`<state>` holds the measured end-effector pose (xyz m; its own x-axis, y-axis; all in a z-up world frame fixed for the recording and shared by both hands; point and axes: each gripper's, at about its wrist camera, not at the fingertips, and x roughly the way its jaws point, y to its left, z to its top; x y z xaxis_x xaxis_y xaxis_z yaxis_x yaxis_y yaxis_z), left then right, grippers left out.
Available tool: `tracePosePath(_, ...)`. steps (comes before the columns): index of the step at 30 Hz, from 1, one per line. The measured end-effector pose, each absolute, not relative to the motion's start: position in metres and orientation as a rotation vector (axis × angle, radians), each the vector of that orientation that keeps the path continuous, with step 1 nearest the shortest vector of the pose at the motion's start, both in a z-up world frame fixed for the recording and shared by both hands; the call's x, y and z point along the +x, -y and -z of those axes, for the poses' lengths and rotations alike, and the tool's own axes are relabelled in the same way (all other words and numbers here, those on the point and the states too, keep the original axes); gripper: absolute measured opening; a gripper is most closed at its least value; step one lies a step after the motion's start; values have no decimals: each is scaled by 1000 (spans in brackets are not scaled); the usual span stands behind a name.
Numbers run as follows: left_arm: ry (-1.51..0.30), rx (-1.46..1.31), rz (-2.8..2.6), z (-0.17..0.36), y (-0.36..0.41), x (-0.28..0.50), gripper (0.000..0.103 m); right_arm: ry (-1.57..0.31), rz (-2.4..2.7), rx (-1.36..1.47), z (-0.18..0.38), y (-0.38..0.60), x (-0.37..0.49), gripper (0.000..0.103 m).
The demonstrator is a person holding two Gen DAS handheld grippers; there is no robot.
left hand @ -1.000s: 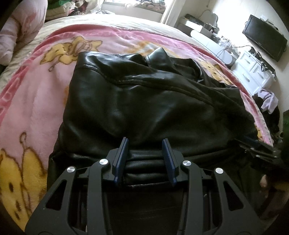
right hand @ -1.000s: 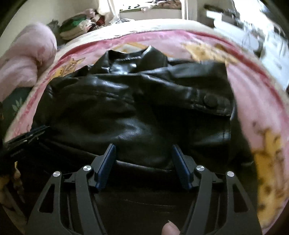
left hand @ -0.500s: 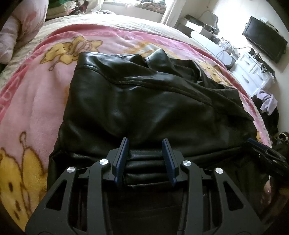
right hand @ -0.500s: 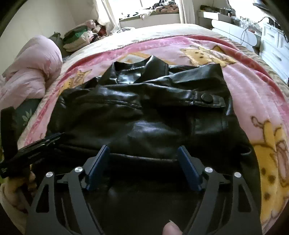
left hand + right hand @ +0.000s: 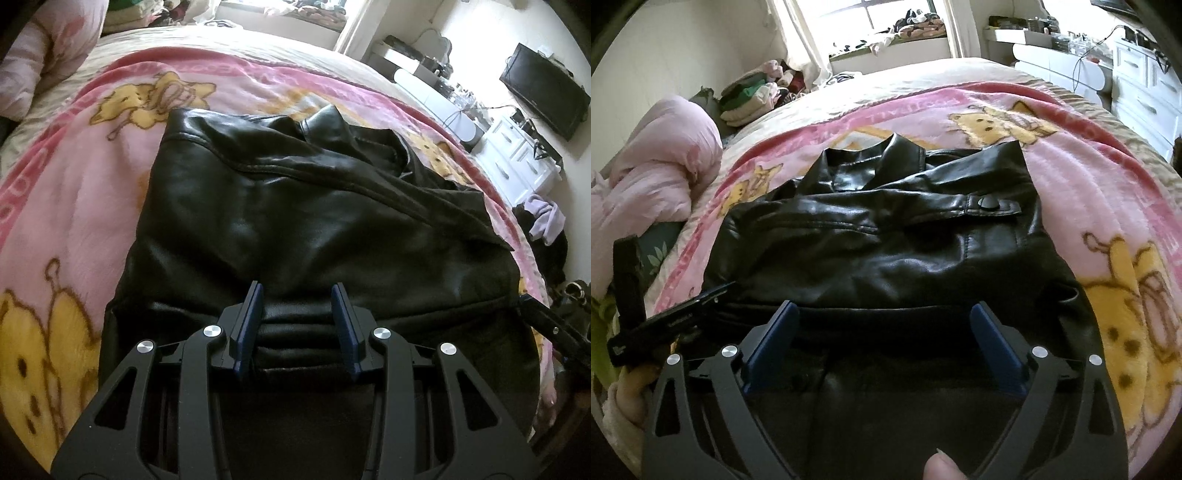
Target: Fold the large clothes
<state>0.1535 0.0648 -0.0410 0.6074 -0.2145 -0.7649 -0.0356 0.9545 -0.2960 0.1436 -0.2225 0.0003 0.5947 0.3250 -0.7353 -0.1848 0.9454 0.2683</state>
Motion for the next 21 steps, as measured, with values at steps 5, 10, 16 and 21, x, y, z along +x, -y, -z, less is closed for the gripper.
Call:
tracePosePath(5,-915,-307,109,37,-65,150,31,-871,-313,190,-8,224,141,95)
tracePosePath(10,-913,-322,114,32,-65,145,31,-851,-314,183,-16,223,136,96)
tracePosePath(16,-903,-335,123,25,-63,137,41,-825,-309,179,-26,224,130,96)
tracePosePath(21,-900,-331,128,20,-60,130,53,-796,-302,164,-35,223,123,97)
